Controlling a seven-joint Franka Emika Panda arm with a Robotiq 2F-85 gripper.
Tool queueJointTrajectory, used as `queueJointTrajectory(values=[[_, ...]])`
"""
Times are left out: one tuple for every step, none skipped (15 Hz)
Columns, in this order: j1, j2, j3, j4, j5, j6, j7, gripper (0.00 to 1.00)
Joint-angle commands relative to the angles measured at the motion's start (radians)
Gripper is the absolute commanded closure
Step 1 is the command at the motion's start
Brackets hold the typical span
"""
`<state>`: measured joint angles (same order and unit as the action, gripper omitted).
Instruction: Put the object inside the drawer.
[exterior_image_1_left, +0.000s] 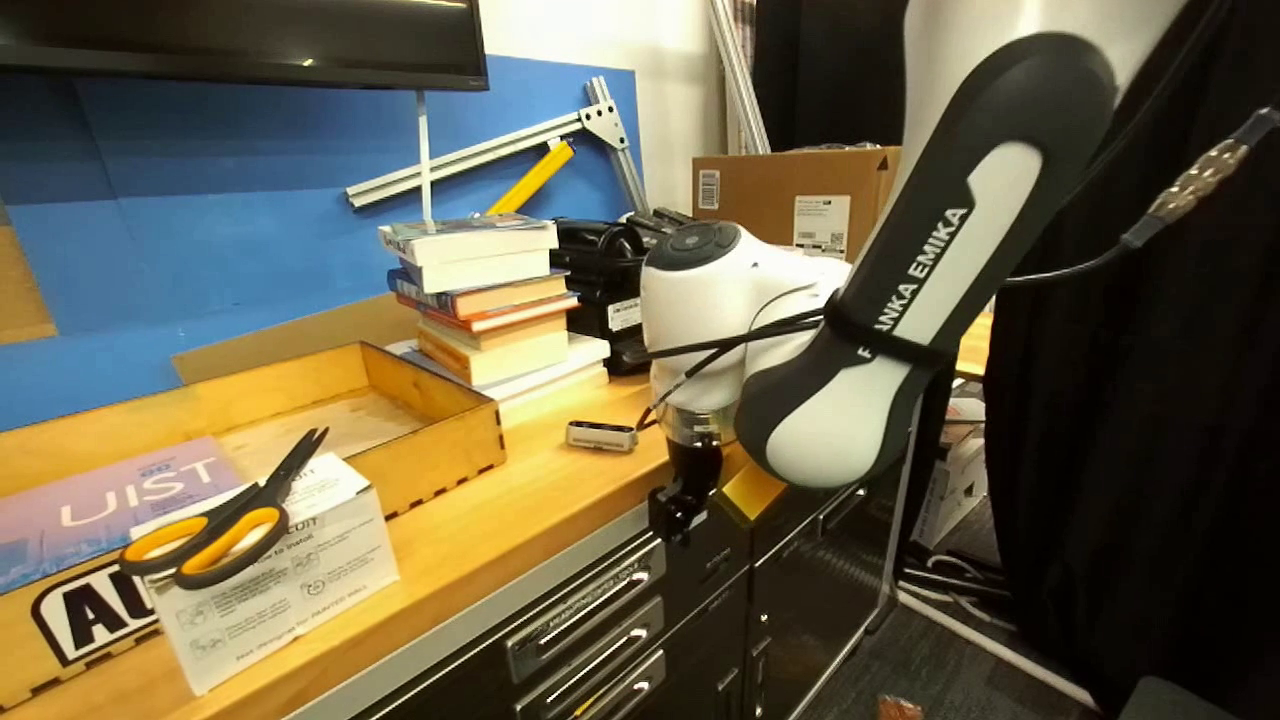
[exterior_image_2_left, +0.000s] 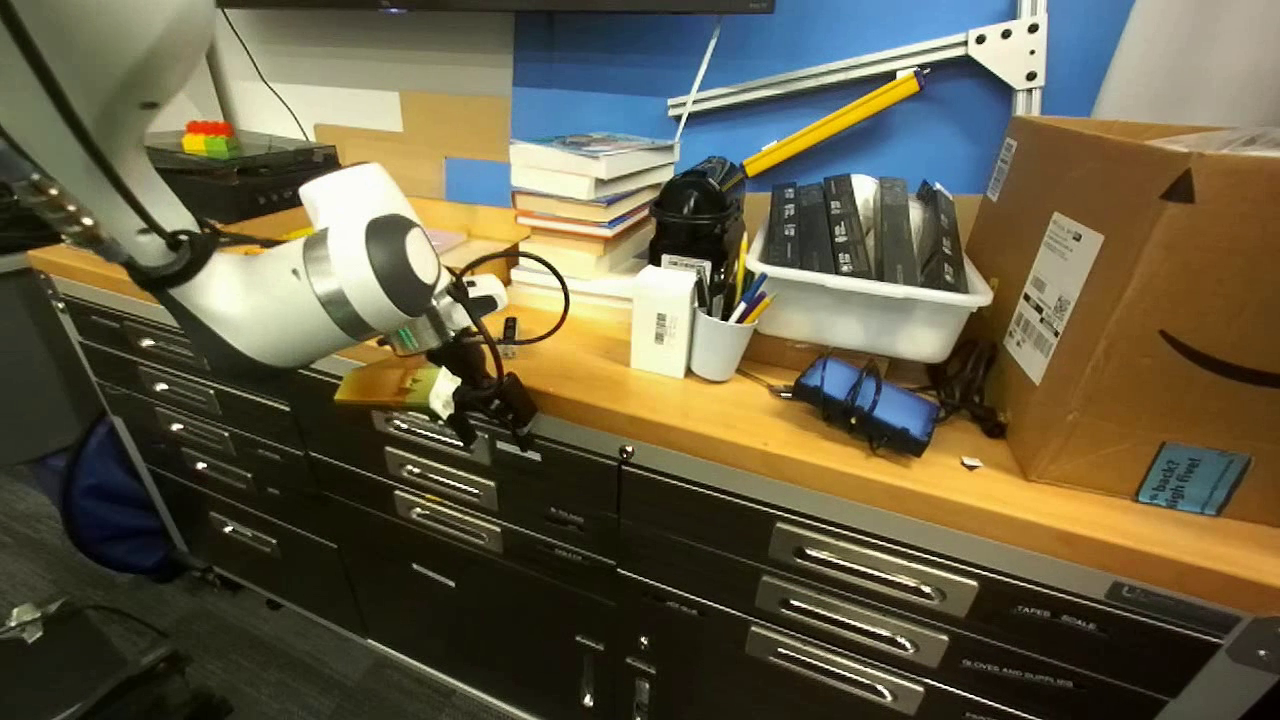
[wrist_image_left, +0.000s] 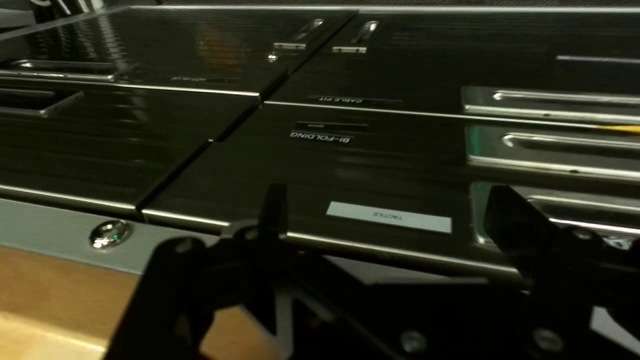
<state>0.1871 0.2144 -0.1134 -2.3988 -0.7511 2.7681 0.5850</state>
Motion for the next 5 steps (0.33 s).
queueJointTrajectory(values=[[-0.173,-0.184,0.226,-0.147,0.225,-0.019,-0.273,0.0],[-0.211,-0.198,0.303,-0.164,0.317,-0.021,-0.352,0.0],[-0.25,-0.2,0.365,-0.167,0.405,-0.021,-0.432,0.0],[-0.183,-0.147,0.263,-0.126,0.291,-0.012,-0.31,0.0],[-0.21,-0.162,0.315,-0.14,0.35,-0.015,-0.362,0.0]])
